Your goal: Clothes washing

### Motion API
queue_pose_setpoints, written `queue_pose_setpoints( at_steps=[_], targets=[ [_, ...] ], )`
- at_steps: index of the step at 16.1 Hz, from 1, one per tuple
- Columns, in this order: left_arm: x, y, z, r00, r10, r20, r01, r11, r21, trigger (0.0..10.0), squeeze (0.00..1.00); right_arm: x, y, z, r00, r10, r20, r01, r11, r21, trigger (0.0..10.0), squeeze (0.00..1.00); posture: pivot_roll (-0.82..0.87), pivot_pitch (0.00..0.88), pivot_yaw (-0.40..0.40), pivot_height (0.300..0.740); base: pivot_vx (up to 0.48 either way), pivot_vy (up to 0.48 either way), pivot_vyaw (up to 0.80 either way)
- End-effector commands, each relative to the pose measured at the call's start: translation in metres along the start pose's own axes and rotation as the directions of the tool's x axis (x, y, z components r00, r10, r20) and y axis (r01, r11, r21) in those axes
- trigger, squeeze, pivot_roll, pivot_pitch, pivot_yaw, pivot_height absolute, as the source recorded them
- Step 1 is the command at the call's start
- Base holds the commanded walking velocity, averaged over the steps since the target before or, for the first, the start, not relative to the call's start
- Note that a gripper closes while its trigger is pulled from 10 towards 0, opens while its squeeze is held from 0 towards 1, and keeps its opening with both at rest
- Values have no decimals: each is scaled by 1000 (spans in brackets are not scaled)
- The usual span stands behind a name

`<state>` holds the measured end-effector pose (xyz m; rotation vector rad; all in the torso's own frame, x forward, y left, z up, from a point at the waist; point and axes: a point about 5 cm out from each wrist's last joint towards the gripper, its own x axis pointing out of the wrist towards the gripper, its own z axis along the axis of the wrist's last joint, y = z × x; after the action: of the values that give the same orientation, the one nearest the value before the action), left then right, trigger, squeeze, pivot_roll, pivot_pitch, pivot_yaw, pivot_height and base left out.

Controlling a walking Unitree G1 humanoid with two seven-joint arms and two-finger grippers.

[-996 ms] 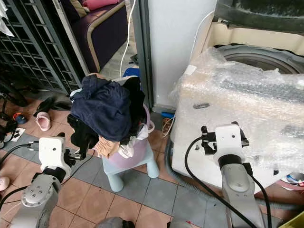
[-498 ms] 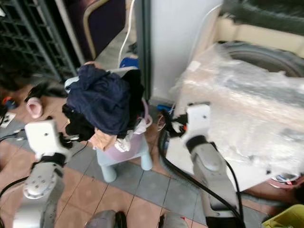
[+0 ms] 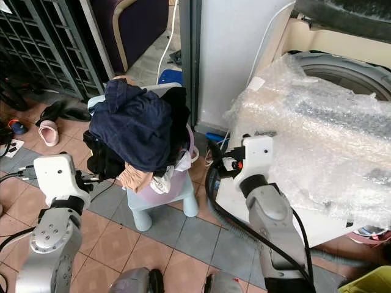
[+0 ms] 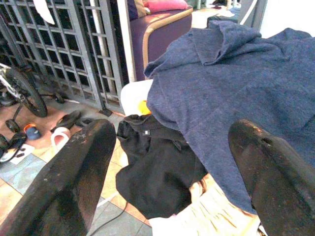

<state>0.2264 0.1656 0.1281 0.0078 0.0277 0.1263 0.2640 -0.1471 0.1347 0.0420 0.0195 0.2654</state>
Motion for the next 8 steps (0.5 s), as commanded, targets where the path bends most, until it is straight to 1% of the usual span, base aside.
queue_pose_setpoints(
  at_steps=[1, 2, 3, 4, 5, 6, 7, 8],
  targets=[
    [1, 2, 2, 1000, 3, -2, -3, 1000, 0, 10000, 0, 5, 6, -1, 999, 39, -4, -39, 999, 8, 10000, 929, 10, 102, 30, 740, 0, 0, 0],
    [1, 4, 2, 1000, 7, -7, -7, 1000, -6, 10000, 0, 8, 10, -1, 997, 77, -8, -77, 997, -9, 10000, 333, 14, 101, 31, 740, 292, 0, 0],
    [2, 4, 2, 1000, 11, -11, -11, 1000, -8, 10000, 0, 10, 15, -3, 991, 128, -27, -129, 991, -37, 10000, 137, 15, 101, 30, 740, 289, 240, 0],
    [3, 4, 3, 1000, 11, -11, -11, 1000, -8, 10000, 0, 11, 20, -4, 985, 172, -30, -174, 983, -66, 10000, 380, 20, 100, 28, 740, 285, 259, 800],
    [2, 4, 3, 1000, 10, -11, -10, 1000, -8, 10000, 0, 12, 23, -5, 978, 208, -33, -210, 974, -79, 10000, 714, 22, 96, 26, 740, 281, 266, 800],
    [2, 4, 3, 1000, 10, -11, -10, 1000, -8, 10000, 0, 12, 24, -5, 976, 217, -33, -219, 973, -78, 10000, 714, 23, 96, 26, 740, 281, 266, 800],
    [2, 3, 3, 1000, 8, -13, -8, 1000, -11, 10000, 0, 13, 25, -6, 974, 223, -34, -225, 973, -56, 10000, 663, 23, 97, 26, 740, 285, 349, 800],
    [2, 2, 3, 1000, 5, -13, -5, 1000, -10, 10000, 0, 14, 24, -8, 974, 221, -41, -223, 973, -53, 10000, 0, 26, 94, 25, 740, 274, 394, 0]
  ],
)
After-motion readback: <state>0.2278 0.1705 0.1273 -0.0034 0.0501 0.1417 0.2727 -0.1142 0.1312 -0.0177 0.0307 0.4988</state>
